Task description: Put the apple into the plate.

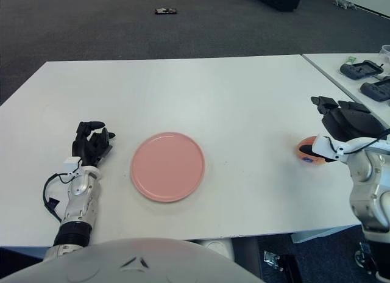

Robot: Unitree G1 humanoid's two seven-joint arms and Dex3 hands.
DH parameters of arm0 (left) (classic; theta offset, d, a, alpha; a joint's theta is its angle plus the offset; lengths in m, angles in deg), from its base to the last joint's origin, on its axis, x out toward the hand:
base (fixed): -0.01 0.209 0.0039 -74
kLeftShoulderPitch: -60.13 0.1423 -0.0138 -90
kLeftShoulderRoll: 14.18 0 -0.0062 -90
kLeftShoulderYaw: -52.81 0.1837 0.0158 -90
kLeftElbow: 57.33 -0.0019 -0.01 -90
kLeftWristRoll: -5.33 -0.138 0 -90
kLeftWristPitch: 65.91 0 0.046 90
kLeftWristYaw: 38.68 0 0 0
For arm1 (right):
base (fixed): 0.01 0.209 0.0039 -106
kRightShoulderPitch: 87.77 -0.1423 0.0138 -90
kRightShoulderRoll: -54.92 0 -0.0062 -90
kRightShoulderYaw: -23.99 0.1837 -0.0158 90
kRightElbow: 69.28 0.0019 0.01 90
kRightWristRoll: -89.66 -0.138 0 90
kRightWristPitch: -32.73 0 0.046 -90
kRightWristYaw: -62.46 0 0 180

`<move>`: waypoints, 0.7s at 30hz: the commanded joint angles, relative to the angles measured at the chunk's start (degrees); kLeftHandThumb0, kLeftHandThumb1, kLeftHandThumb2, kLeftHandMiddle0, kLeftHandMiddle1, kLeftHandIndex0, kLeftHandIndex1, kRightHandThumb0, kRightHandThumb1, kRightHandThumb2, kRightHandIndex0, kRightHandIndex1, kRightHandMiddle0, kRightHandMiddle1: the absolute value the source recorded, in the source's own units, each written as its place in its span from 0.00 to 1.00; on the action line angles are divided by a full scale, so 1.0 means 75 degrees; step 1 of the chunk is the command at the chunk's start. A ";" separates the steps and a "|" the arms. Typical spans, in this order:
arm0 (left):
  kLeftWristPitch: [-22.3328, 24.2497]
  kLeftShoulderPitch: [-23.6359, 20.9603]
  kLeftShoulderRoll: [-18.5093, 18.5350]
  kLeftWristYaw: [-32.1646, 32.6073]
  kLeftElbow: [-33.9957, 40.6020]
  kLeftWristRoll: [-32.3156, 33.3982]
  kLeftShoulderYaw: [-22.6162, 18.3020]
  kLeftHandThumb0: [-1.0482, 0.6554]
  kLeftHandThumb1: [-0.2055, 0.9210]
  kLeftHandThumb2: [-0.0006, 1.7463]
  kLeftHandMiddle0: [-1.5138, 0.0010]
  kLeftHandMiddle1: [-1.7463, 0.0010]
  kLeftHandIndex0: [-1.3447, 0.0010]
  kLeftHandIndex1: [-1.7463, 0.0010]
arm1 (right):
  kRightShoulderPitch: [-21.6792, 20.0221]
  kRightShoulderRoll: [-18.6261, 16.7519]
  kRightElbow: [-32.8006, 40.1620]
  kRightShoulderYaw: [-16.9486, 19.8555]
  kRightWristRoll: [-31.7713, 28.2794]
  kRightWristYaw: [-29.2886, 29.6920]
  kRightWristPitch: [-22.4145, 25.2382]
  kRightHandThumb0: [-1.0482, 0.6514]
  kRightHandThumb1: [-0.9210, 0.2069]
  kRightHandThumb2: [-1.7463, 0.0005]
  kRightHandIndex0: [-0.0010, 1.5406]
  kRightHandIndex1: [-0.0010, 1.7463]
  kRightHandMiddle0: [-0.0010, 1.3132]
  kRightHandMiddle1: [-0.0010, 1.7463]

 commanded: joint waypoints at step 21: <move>0.0006 0.0009 -0.0005 -0.0037 -0.0462 -0.0009 0.0020 0.40 0.86 0.43 0.68 0.13 0.78 0.00 | 0.0067 -0.0393 -0.1575 -0.0737 0.0168 0.0304 -0.0290 0.09 0.46 0.66 0.00 0.00 0.00 0.00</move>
